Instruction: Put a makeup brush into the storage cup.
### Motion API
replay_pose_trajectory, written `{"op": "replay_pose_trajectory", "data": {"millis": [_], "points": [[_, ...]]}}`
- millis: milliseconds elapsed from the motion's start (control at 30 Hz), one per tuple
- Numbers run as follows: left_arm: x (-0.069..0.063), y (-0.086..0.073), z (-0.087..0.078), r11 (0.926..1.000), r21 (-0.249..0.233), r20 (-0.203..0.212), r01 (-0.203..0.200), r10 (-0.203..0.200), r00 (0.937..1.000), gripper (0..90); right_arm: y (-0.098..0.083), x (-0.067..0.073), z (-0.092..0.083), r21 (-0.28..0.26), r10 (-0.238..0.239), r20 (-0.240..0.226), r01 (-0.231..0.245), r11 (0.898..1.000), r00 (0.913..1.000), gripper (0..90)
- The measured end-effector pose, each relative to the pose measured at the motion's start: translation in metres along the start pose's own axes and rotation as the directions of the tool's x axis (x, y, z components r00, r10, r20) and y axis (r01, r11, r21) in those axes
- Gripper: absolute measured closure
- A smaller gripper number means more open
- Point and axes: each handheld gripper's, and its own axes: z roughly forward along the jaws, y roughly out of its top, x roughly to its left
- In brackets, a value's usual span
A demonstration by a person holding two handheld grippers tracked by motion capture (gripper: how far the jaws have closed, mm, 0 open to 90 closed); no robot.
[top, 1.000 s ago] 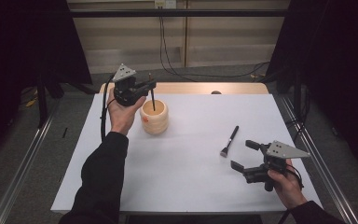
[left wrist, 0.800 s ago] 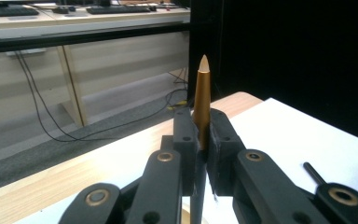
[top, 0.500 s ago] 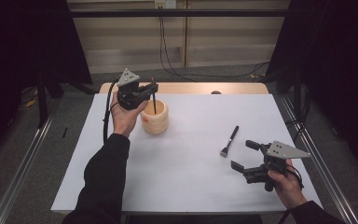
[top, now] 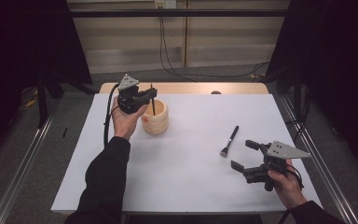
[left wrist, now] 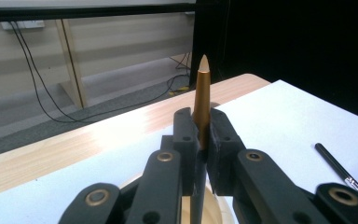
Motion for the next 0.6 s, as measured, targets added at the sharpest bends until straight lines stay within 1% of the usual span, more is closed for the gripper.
{"op": "replay_pose_trajectory", "data": {"millis": [67,100,133,167,267,300,367,400,467,500,533,567,600], "points": [[0.0003,-0.0015,0.0007,1.0000,-0.005,0.002,0.005,-0.005,1.0000,83.7,0.0001,-0.0002,-0.0003,-0.002,-0.002,0.000,0.002,1.000,1.0000,2.9],[0.0005,-0.0023,0.0011,1.0000,-0.005,-0.001,0.006,-0.006,1.0000,83.7,0.0002,-0.0002,-0.0004,-0.004,0.002,-0.001,-0.002,1.000,1.0000,2.9],[0.0010,-0.0027,0.0011,1.0000,0.001,-0.013,0.002,-0.002,0.9999,83.7,0.0002,-0.0002,-0.0005,-0.004,0.001,0.000,-0.001,1.000,1.0000,2.9],[0.0014,-0.0042,0.0019,0.9999,-0.005,-0.006,0.012,-0.012,0.9999,83.7,0.0002,-0.0002,-0.0007,-0.002,-0.002,-0.001,0.002,1.000,1.0000,2.9],[0.0012,-0.0075,0.0032,0.9999,-0.001,-0.007,0.016,-0.016,0.9998,83.7,0.0002,0.0003,-0.0006,-0.002,0.000,-0.001,0.000,1.000,1.0000,2.9],[0.0016,-0.0083,0.0038,1.0000,-0.003,0.003,0.007,-0.007,1.0000,83.7,0.0002,0.0003,-0.0006,-0.002,-0.001,-0.002,0.001,1.000,1.0000,2.9],[0.0008,-0.0087,0.0047,0.9999,-0.003,0.009,0.010,-0.010,0.9999,83.6,0.0000,0.0000,-0.0001,0.000,-0.003,-0.002,0.003,1.000,1.0000,2.9],[-0.0002,-0.0081,0.0043,1.0000,0.002,-0.008,0.003,-0.003,1.0000,83.6,-0.0001,0.0000,0.0001,0.001,-0.004,-0.004,0.004,1.000,1.0000,2.9],[-0.0017,-0.0071,0.0042,0.9999,-0.010,0.003,0.003,-0.003,1.0000,83.5,0.0001,0.0002,0.0001,-0.001,-0.002,-0.004,0.002,1.000,1.0000,3.0],[-0.0024,-0.0066,0.0037,1.0000,-0.005,-0.004,-0.001,0.001,1.0000,83.5,0.0001,0.0004,0.0001,-0.001,-0.002,-0.004,0.002,1.000,1.0000,3.0],[-0.0021,-0.0065,0.0039,1.0000,-0.007,-0.005,0.004,-0.004,1.0000,83.4,0.0000,0.0002,0.0002,0.000,-0.002,-0.005,0.002,1.000,1.0000,3.0],[-0.0009,-0.0071,0.0044,0.9998,-0.012,0.004,0.015,-0.015,0.9999,83.2,-0.0001,0.0000,0.0003,0.001,-0.002,-0.003,0.002,1.000,1.0000,3.0],[0.0003,-0.0076,0.0042,0.9997,-0.007,-0.004,0.022,-0.022,0.9998,83.1,0.0000,0.0001,0.0005,0.001,0.000,-0.001,0.000,1.000,1.0000,3.0]]}}
